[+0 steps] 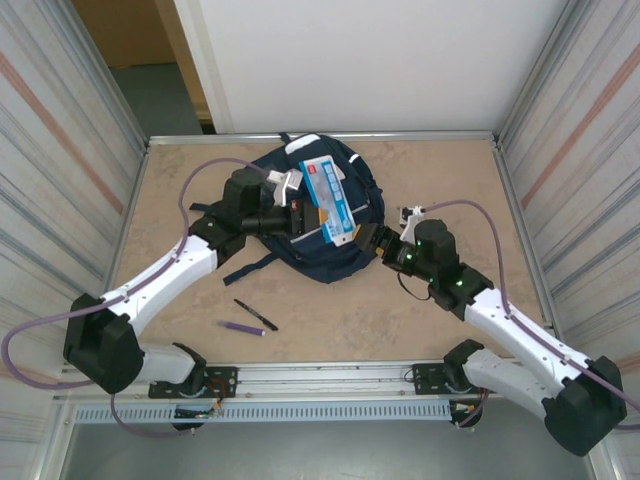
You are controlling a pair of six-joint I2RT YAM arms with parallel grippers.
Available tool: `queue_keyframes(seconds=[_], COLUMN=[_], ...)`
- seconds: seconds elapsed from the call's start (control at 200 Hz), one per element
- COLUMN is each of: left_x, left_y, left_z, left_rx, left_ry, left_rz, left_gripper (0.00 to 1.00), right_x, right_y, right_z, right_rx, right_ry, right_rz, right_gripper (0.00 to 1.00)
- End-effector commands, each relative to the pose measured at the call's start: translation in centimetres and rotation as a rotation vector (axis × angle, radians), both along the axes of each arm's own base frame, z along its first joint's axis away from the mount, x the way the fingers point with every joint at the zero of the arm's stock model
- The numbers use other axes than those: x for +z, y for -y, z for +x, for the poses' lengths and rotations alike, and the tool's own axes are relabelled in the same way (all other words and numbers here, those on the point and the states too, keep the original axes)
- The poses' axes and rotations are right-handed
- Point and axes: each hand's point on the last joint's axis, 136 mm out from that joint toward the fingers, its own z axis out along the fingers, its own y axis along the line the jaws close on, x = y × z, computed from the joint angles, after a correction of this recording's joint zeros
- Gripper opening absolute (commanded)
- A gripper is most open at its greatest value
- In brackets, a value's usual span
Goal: Pack the student bag
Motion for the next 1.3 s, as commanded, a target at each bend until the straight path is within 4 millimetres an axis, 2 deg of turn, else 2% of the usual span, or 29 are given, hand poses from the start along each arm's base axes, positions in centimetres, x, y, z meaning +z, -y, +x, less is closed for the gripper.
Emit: queue_keyframes(seconds=[0.0, 0.09, 0.19, 0.205, 0.326, 0.496, 0.606, 0.636, 0.666, 0.727, 0.797, 0.867, 0.927, 0.997, 1.052, 1.112, 1.148, 1.293], left_x=[3.0, 2.5, 2.1, 2.0, 1.7, 2.0, 2.3, 2.3, 2.2, 2.0, 1.6, 1.4, 1.3, 0.2, -2.1, -4.3, -5.1, -8.1], left_y=[-0.4, -0.5, 0.1, 0.3, 1.6, 2.7, 3.1, 3.1, 3.1, 2.9, 2.6, 2.1, 1.4, -0.1, -1.4, -2.6, -3.0, -2.0], left_z=[2.3, 3.6, 4.2, 4.2, 4.3, 3.6, 3.0, 2.7, 2.6, 2.6, 2.5, 2.5, 2.5, 3.0, 3.2, 3.2, 3.3, 2.8], left_rx=[0.114, 0.194, 0.2, 0.194, 0.144, 0.121, 0.102, 0.099, 0.102, 0.113, 0.12, 0.117, 0.097, 0.12, 0.146, 0.15, 0.133, -0.033], left_ry=[0.023, -0.044, -0.117, -0.131, -0.225, -0.248, -0.238, -0.237, -0.237, -0.237, -0.225, -0.194, -0.12, -0.029, 0.008, 0.045, 0.093, 0.34], left_rz=[-0.111, -0.165, -0.236, -0.245, -0.31, -0.348, -0.333, -0.325, -0.319, -0.316, -0.304, -0.268, -0.209, -0.065, 0.106, 0.289, 0.382, 0.731], left_gripper=[0.0, 0.0, 0.0, 0.0, 0.0, 0.0, 0.0, 0.0, 0.0, 0.03, 0.15, 0.32, 0.39, 0.47, 0.53, 0.54, 0.55, 0.58], right_x=[3.8, 6.3, 8.8, 8.3, 8.8, 9.4, 9.5, 9.6, 9.8, 10.5, 10.7, 10.4, 10.6, 10.1, 9.6, 8.8, 9.4, 8.6], right_y=[-0.6, -1.0, -1.3, -1.5, -2.0, -3.1, -2.7, -2.6, -2.4, -2.3, -2.0, -1.6, -1.3, -0.5, 0.8, 2.4, 3.7, 9.4], right_z=[1.5, 2.2, 2.5, 3.0, 4.2, 5.7, 6.3, 6.4, 6.5, 6.4, 6.2, 6.2, 6.1, 5.9, 5.7, 5.7, 5.3, 4.9], right_rx=[-0.09, -0.077, -0.07, -0.074, -0.088, -0.081, -0.109, -0.117, -0.122, -0.113, -0.119, -0.131, -0.126, -0.138, -0.176, -0.22, -0.243, -0.363], right_ry=[-0.004, 0.072, 0.134, 0.119, 0.106, 0.119, 0.15, 0.155, 0.165, 0.195, 0.218, 0.22, 0.237, 0.237, 0.25, 0.243, 0.256, 0.219], right_rz=[0.284, 0.32, 0.371, 0.365, 0.42, 0.472, 0.489, 0.491, 0.489, 0.477, 0.431, 0.383, 0.356, 0.284, 0.196, 0.121, 0.106, 0.028], right_gripper=[0.84, 0.84, 0.84, 0.84, 0.83, 0.74, 0.45, 0.41, 0.34, 0.18, 0.0, 0.0, 0.0, 0.0, 0.0, 0.0, 0.0, 0.0])
